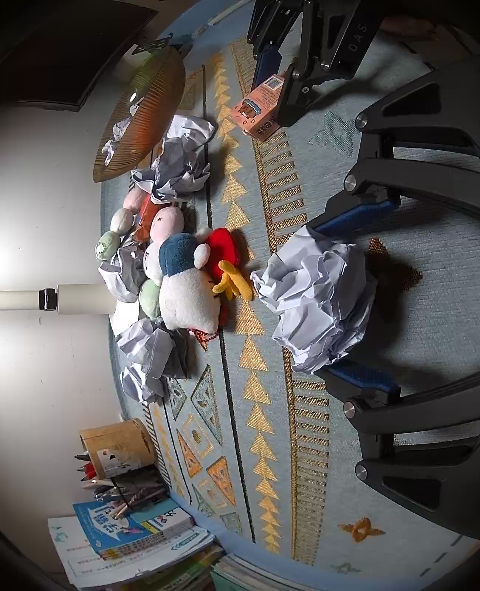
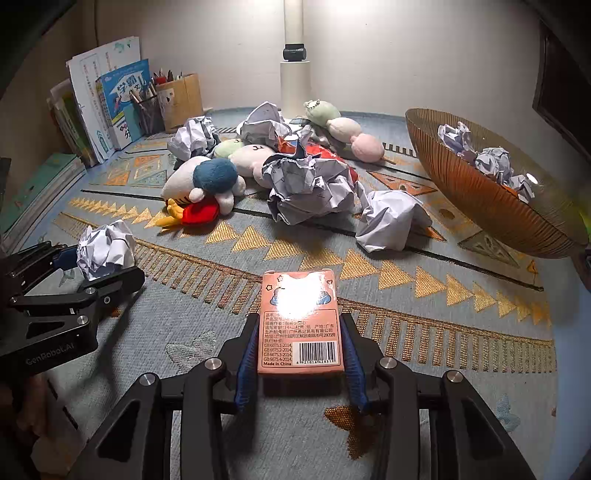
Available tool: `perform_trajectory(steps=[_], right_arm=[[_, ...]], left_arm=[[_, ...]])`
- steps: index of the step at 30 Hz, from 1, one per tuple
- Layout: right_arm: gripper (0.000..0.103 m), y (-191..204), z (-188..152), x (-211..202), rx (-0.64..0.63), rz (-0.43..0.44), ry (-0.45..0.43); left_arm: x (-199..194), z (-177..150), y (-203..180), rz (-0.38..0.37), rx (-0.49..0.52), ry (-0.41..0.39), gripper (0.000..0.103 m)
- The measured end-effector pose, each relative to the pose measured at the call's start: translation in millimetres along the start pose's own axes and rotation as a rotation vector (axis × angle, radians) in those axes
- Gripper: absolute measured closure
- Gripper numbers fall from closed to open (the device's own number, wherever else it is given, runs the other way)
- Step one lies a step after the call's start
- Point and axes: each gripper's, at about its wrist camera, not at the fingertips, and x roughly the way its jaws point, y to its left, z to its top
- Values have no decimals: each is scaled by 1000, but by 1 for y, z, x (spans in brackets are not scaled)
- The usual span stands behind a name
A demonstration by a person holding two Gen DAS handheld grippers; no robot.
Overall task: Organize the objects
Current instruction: 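Lift the pink box with the right tool while the left tool lifts the paper ball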
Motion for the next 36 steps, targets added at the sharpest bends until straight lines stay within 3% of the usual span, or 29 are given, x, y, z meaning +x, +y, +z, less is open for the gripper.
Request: perform_trajectory(steps=[36], right_arm=[[63,-2,1,1,-1,2,0]], left_arm=[[1,0,-3,16,12,6,42]])
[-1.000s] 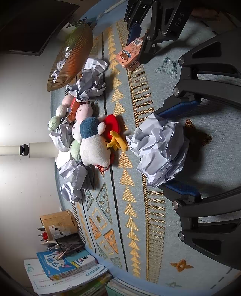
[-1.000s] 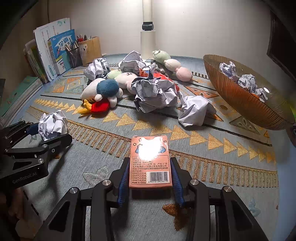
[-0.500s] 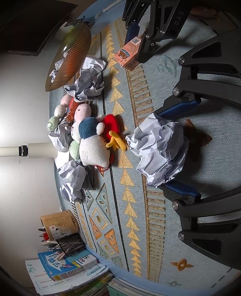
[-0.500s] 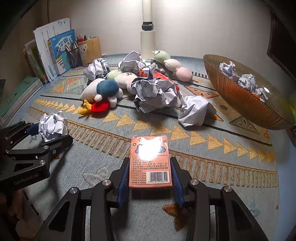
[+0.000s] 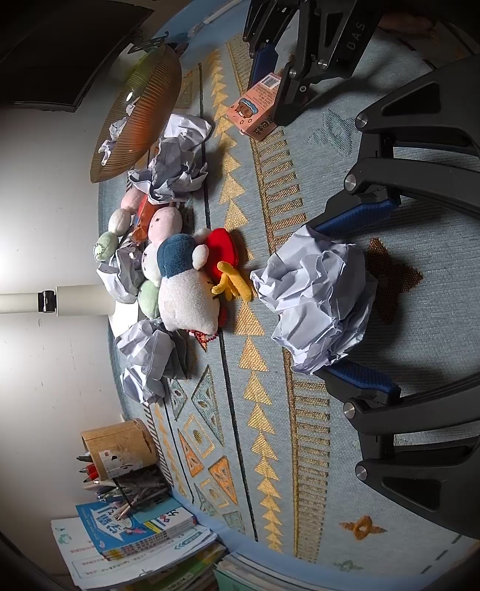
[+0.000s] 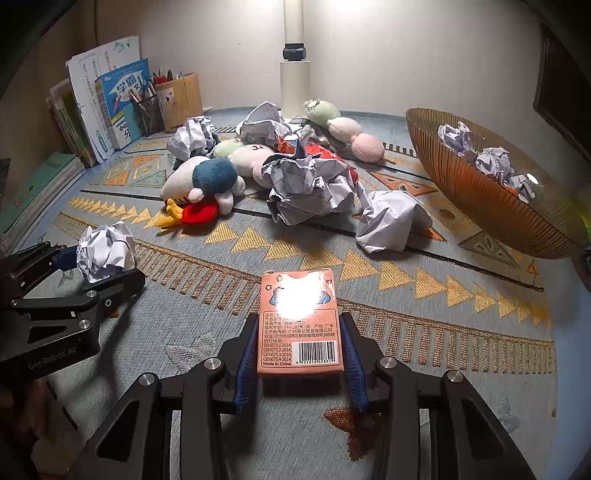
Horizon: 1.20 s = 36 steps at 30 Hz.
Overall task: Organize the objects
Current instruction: 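Lift the pink box with the right tool while the left tool lifts the paper ball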
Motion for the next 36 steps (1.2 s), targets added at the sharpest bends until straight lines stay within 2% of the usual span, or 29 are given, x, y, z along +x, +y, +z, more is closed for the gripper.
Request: perform_trajectory(steps=[36], right_arm=[[63,3,0,0,-8,6,-5]], left_arm=[[1,0,-1,14,15,5,42]])
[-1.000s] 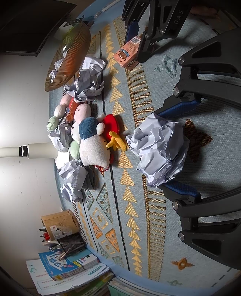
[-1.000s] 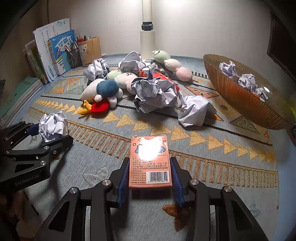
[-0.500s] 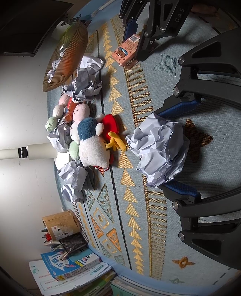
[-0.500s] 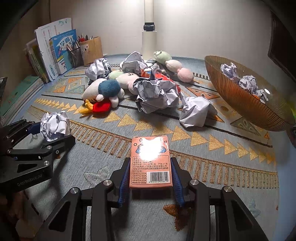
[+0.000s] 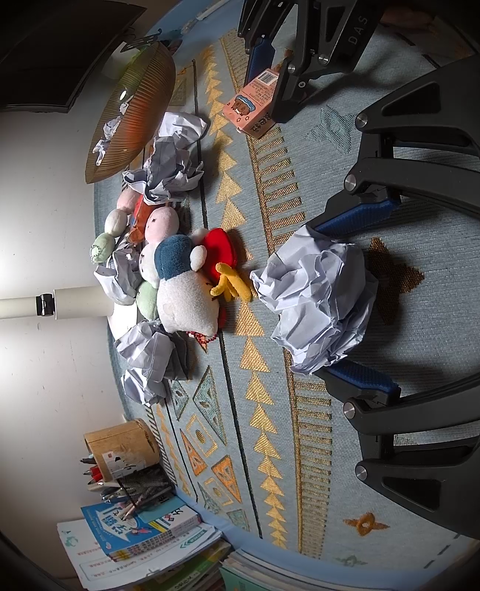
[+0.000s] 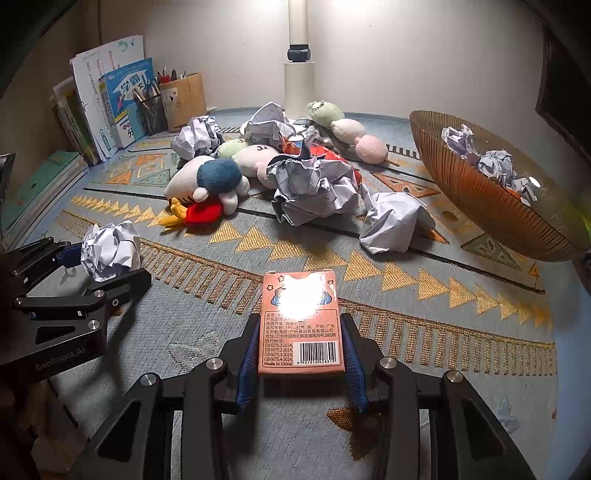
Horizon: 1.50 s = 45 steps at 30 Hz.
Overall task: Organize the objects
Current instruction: 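Lift the pink box with the right tool while the left tool lifts the paper ball, then carry the pink box and paper ball over the brown bowl and open both tools, then withdraw both tools from the bowl back toward the pile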
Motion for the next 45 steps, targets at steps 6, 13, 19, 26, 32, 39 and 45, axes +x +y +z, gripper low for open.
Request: perform_trajectory(steps=[6,13,19,26,32,39,45], right_arm=[[63,-1,-1,-6,8,-13,-34],[63,-13,-11,-40,58,79,-137],[63,-80,-14,-93,215,175,-247],[63,-164,40,-140,355,35,-358],[63,-207,85,-104,421,-51,-288],[38,-229,63,-87,465,-7,-210],[37,-164,45,-100,371,124,-219]], left_arm=[[0,0,0,0,0,0,42],[-11,-4,-14,-7,63,-26,42],[-48,19,-31,-256,-29,-108,43],[-64,117,-85,-396,-14,-205,43],[-25,192,-139,-431,7,-202,34],[4,187,-121,-434,-105,-162,3],[-34,121,-49,-369,-216,-213,2]])
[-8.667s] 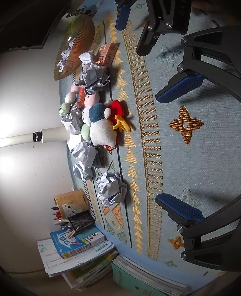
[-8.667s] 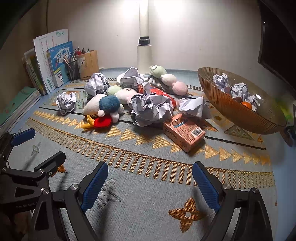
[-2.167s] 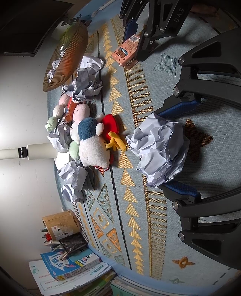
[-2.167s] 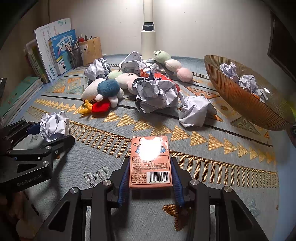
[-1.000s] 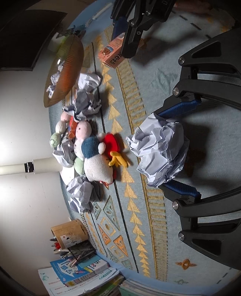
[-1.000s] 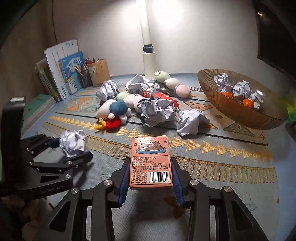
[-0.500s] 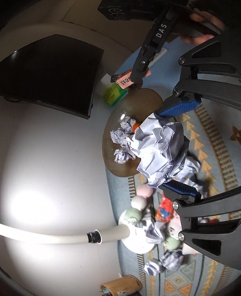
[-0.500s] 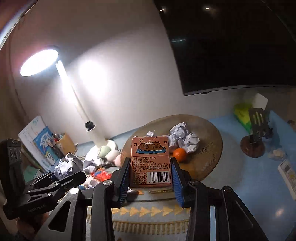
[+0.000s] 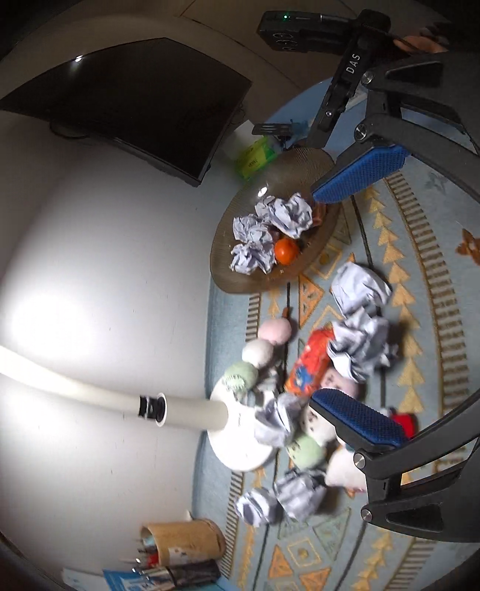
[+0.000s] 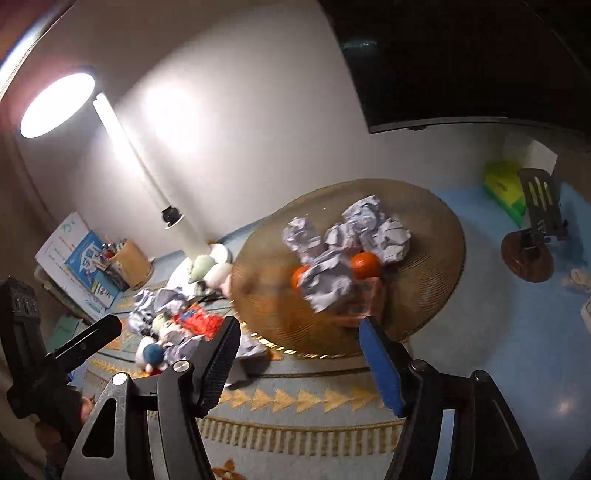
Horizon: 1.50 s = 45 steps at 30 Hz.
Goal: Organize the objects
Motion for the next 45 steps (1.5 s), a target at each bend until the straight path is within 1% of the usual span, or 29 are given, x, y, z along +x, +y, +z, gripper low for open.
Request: perform_trajectory(steps=[1,2,3,5,8,10,12,13,14,15,17,20,23,26,30,34,37,42,45], right_arm=[[37,15,-7,0,-23,25,4],[34,30,-14,1,-45,44,11],[26,44,-23,5,-66,52,17],[15,67,-42,15,-100,42,20],[15,89,-71,42,-155,-20,44],[15,93,-85,63,-162,-50,66],[15,90,-94,79,-146,-73,78],[15,89,-97,82,-141,-103,83],[15,90,-97,84,-146,-130,82],[15,90,-96,82,-148,-135,64],[13,87,-98,82,-138,-154,56],[12,86,-98,89,-135,-198,82],[12,90,-98,89,-157,-220,73],[12,93,-99,88,-173,-234,60],[11,95,-99,84,-181,-234,33],[7,95,-96,81,-177,-242,5],[6,95,-95,81,-172,-252,-7],[6,95,-95,80,-174,-256,-14],[6,94,-94,81,-165,-266,-13]], left_arm=[[-12,-8,12,30,-4,-12,2],[-22,-14,23,71,-6,-21,1],[-31,-21,35,112,-9,-23,1],[-45,-39,58,170,-14,-17,1],[-52,-64,88,274,-9,8,1],[-50,-75,108,308,-21,39,1],[-46,-83,122,320,-33,60,1],[-45,-85,126,319,-33,63,1],[-45,-88,128,320,-30,61,1],[-43,-89,128,320,-28,65,1],[-41,-90,122,314,-14,73,1],[-36,-94,113,350,35,96,1],[-36,-95,105,385,76,90,1],[-35,-95,106,404,74,96,1],[-38,-95,110,404,57,87,1],[-32,-95,108,430,68,110,1],[-32,-96,108,442,71,114,1],[-34,-95,111,447,55,106,1],[-29,-95,110,464,65,130,1]])
